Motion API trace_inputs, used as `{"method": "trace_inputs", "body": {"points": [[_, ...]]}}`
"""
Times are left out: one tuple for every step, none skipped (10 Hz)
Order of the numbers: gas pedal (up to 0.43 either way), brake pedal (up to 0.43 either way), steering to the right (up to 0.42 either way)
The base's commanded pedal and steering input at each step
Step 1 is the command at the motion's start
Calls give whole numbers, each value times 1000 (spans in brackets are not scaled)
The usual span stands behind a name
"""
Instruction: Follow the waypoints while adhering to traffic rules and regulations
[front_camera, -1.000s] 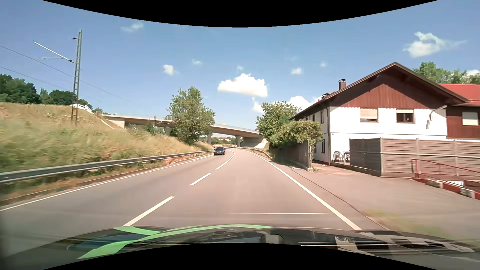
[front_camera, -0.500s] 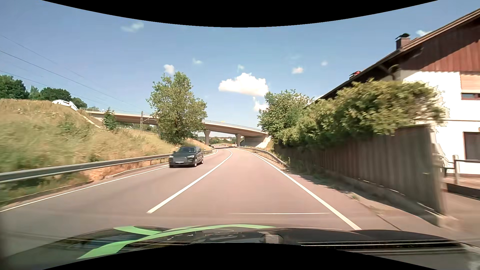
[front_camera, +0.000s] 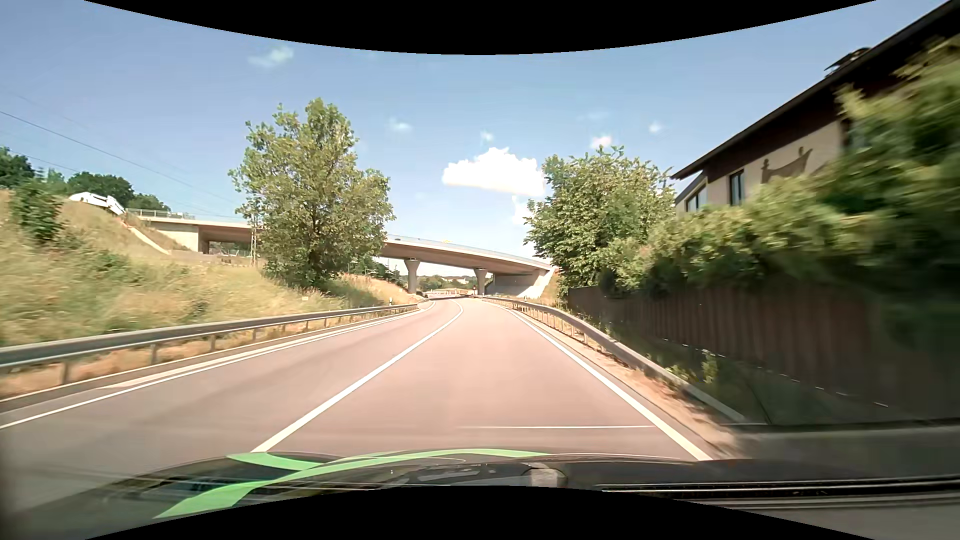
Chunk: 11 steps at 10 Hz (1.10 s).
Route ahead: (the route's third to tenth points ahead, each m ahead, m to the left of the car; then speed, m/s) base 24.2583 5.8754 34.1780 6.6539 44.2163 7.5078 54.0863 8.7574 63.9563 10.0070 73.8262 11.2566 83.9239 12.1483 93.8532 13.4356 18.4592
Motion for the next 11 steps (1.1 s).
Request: {"method": "trace_inputs", "body": {"points": [[150,0,-13],[150,0,-13],[150,0,-14],[150,0,-15],[150,0,-15],[157,0,-15],[157,0,-15],[157,0,-15],[157,0,-15],[157,0,-15],[157,0,-15]]}}
